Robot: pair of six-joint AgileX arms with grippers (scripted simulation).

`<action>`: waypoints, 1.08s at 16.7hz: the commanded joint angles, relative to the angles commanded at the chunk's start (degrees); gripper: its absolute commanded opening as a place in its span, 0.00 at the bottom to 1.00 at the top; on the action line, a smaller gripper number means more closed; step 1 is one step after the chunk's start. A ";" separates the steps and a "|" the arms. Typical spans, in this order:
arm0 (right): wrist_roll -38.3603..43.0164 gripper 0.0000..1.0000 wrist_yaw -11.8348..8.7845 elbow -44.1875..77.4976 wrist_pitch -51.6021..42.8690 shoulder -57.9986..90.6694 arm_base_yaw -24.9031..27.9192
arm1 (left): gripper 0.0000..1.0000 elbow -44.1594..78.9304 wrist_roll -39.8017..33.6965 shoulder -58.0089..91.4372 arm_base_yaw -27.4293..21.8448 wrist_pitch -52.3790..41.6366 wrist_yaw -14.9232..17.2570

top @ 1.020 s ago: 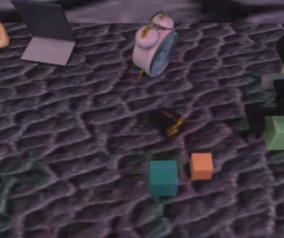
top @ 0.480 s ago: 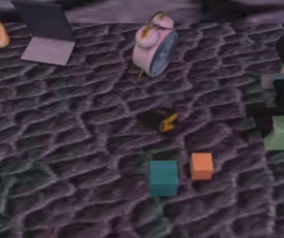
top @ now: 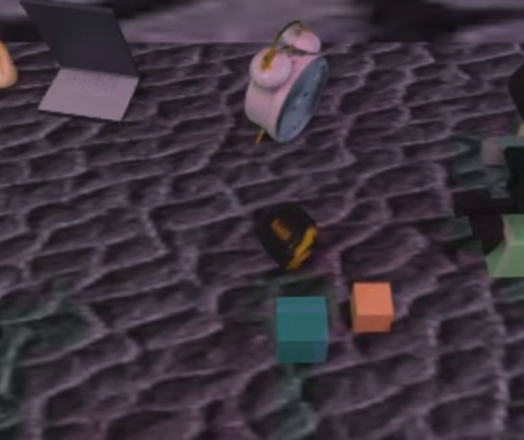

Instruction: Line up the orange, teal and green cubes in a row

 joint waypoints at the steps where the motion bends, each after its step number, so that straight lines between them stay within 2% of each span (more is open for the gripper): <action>1: 0.00 0.00 0.00 0.00 0.00 0.00 0.00 | 1.00 0.00 0.00 0.00 0.00 0.00 0.00; 6: -0.02 0.00 0.04 0.87 -1.15 -0.90 -0.05 | 1.00 0.00 0.00 0.00 0.00 0.00 0.00; 13: -0.11 0.00 0.00 7.94 -13.70 -6.13 0.33 | 1.00 0.00 0.00 0.00 0.00 0.00 0.00; 18: 0.08 0.00 -0.02 8.12 -13.90 -6.05 0.16 | 1.00 0.00 0.00 0.00 0.00 0.00 0.00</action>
